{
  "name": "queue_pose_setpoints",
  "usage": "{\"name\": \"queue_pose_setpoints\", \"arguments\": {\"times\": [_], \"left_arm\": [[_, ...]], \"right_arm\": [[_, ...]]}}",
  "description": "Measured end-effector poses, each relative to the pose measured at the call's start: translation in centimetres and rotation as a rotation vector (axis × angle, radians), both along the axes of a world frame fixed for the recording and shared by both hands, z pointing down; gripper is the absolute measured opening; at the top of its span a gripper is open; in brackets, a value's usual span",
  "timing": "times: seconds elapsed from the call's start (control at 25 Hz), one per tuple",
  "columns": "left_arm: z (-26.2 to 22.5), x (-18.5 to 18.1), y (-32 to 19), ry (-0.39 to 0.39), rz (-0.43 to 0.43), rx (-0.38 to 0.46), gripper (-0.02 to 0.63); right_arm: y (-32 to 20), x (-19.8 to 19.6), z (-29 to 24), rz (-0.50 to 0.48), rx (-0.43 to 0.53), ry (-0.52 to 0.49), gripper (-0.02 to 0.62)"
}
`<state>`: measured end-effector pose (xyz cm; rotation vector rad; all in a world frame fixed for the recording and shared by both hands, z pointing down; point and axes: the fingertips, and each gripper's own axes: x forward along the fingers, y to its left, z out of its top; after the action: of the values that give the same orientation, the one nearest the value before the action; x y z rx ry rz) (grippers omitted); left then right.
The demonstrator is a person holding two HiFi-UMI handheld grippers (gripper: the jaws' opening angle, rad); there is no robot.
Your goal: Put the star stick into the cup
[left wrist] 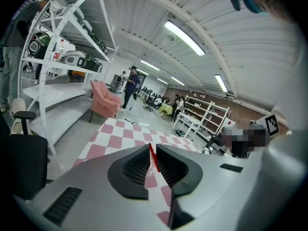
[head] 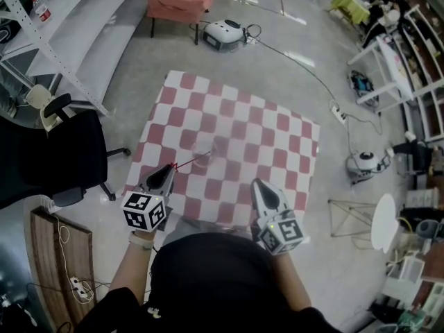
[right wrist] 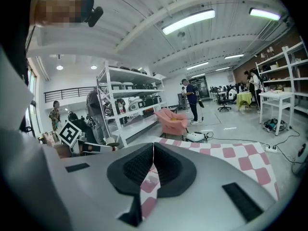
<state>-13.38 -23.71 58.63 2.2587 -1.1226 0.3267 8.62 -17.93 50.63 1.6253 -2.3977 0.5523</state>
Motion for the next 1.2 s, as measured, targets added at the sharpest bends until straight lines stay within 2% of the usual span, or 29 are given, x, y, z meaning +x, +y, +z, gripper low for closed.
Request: {"name": "queue_pose_setpoints", "arguments": {"times": [0.32,0.44,0.64,1.0,1.2], "left_arm": [[0.1,1.5,-0.9,0.003,0.028,-0.01,0.106],[0.0,1.8,-1.2,0.002,0.035,-0.012,0.153],[-1.4,1.7,-1.3,0.01,0.008,0.015,0.181],[-6.1,0.6,0.8,0.009,-0.076,0.11,0.175],[-9.2,0.0,2.8,0.026,-0.112,0.17,0.105]], "right_arm": [[0.0,0.5,0.1,0.018,0.003,-0.003,0.018],[0.0,0.5,0.0,0.014,0.007,-0.005,0.018],[-0.3,0.5,-0.4,0.004,0.029,-0.022,0.018],[-0.5,0.5,-1.5,-0.055,0.057,-0.044,0.018],[-0.3,-0.3,-2.3,-0.111,0.073,-0.051,0.018]]}}
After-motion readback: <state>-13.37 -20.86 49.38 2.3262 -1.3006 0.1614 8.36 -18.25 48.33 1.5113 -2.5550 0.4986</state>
